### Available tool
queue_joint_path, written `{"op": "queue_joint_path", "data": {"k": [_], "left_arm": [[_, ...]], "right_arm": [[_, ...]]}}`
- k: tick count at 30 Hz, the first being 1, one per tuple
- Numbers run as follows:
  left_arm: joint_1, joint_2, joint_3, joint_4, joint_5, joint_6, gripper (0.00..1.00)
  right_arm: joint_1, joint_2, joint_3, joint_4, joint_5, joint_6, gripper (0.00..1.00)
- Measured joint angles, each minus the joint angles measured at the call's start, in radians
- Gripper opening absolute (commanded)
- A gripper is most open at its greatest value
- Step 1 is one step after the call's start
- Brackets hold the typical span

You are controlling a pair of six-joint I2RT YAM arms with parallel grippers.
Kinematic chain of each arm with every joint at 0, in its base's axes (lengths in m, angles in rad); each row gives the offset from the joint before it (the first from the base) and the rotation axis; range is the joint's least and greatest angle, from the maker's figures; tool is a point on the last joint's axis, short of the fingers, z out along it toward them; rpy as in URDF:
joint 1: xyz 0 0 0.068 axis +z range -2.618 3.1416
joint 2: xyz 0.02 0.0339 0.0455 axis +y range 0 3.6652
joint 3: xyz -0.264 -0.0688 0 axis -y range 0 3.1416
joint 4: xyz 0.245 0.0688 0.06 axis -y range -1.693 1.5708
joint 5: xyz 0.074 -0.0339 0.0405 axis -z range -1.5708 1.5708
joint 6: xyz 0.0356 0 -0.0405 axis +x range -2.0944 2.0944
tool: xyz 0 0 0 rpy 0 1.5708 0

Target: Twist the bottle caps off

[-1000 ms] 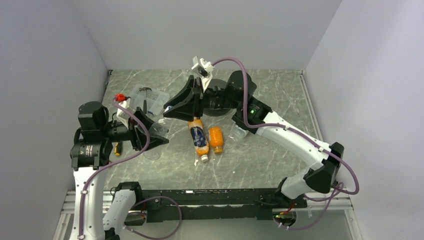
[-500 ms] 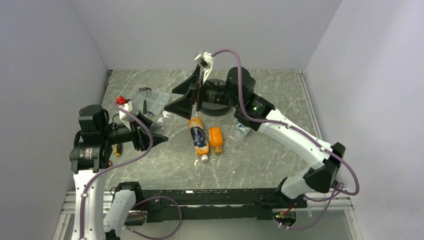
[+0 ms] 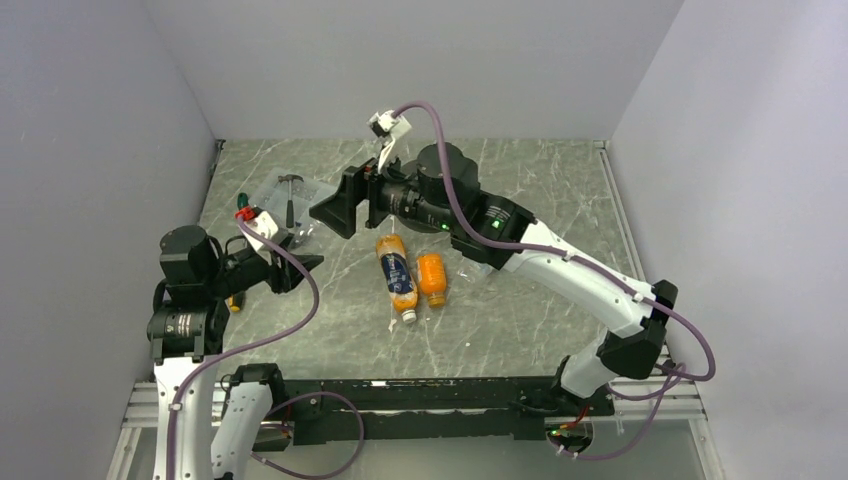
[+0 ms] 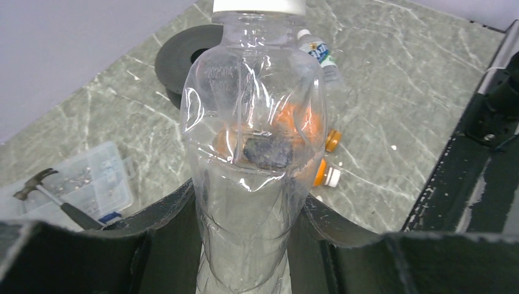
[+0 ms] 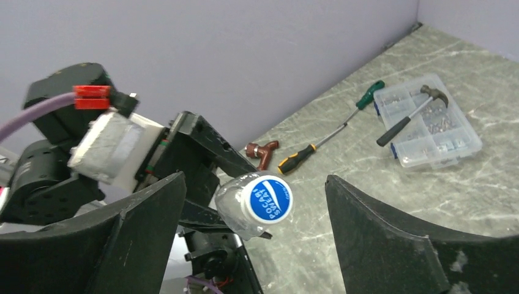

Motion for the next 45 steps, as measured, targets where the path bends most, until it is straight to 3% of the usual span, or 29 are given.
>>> {"op": "queue_joint_path", "data": {"k": [13,19,26,31,37,39,40,43,45], "left_arm": [[0.0,0.0,0.0,0.013,-0.028,0.018,0.17],[0.0,0.005,0.0,0.013,-0.028,0.017,0.17],[0.001,0.047,0.034,-0.004,0.047,-0.022,0.2],[-0.001,0.081,0.061,0.011,0.227,-0.144,0.19],[-0.002,0.084,0.087,0.122,0.413,-0.359,0.22],[-0.002,0.084,0.088,0.156,0.449,-0.412,0.22],[-0.002,0.084,0.089,0.167,0.466,-0.433,0.22],[-0.002,0.085,0.103,0.161,0.49,-0.45,0.22],[-0.002,0.093,0.134,0.131,0.48,-0.426,0.21]], "right_arm": [[0.002,0.055,0.002,-0.019,0.041,0.043,0.4],[0.004,0.056,0.004,-0.017,0.029,0.056,0.26],[-0.034,0.04,-0.024,0.039,-0.105,0.006,0.24],[-0.076,-0.039,-0.12,0.162,-0.335,-0.077,0.24],[-0.086,-0.065,-0.121,0.267,-0.523,-0.14,0.2],[-0.09,-0.065,-0.117,0.295,-0.575,-0.147,0.24],[-0.092,-0.065,-0.116,0.304,-0.597,-0.151,0.32],[-0.093,-0.064,-0.112,0.319,-0.628,-0.157,0.62],[-0.089,-0.063,-0.108,0.296,-0.633,-0.159,0.87]]}}
